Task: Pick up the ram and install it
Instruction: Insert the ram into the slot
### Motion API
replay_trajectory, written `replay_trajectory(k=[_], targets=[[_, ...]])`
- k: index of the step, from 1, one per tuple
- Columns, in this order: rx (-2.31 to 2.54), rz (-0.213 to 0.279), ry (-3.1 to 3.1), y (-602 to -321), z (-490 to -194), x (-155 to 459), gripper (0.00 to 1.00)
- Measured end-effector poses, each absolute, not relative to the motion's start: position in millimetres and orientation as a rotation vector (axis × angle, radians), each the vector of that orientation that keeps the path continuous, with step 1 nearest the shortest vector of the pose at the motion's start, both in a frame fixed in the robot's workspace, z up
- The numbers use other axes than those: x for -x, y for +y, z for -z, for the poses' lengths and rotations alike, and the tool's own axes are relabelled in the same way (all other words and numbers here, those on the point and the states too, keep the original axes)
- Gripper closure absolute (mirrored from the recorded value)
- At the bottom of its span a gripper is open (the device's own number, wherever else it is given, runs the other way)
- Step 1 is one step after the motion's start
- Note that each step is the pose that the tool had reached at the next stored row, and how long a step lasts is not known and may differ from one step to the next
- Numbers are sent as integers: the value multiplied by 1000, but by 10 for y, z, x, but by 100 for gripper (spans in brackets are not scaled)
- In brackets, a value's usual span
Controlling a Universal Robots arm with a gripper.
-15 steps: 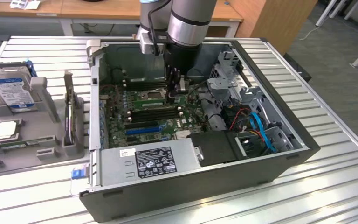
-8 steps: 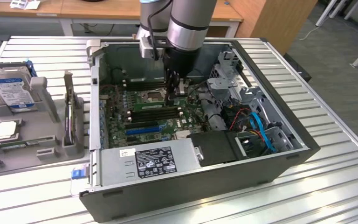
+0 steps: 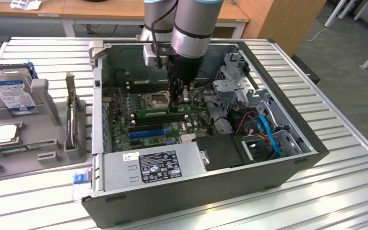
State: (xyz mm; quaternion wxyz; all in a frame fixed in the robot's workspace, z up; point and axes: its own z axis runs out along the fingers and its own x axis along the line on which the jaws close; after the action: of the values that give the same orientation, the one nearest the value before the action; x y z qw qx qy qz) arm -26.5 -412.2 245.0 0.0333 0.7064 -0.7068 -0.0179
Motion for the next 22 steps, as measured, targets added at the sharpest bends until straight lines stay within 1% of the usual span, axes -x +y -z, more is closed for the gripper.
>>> replay_trajectory(k=[18, 22], targets=[[-2173, 55, -2175, -4122, -2418, 349, 88], [-2173, 55, -2175, -4066, -2417, 349, 88]])
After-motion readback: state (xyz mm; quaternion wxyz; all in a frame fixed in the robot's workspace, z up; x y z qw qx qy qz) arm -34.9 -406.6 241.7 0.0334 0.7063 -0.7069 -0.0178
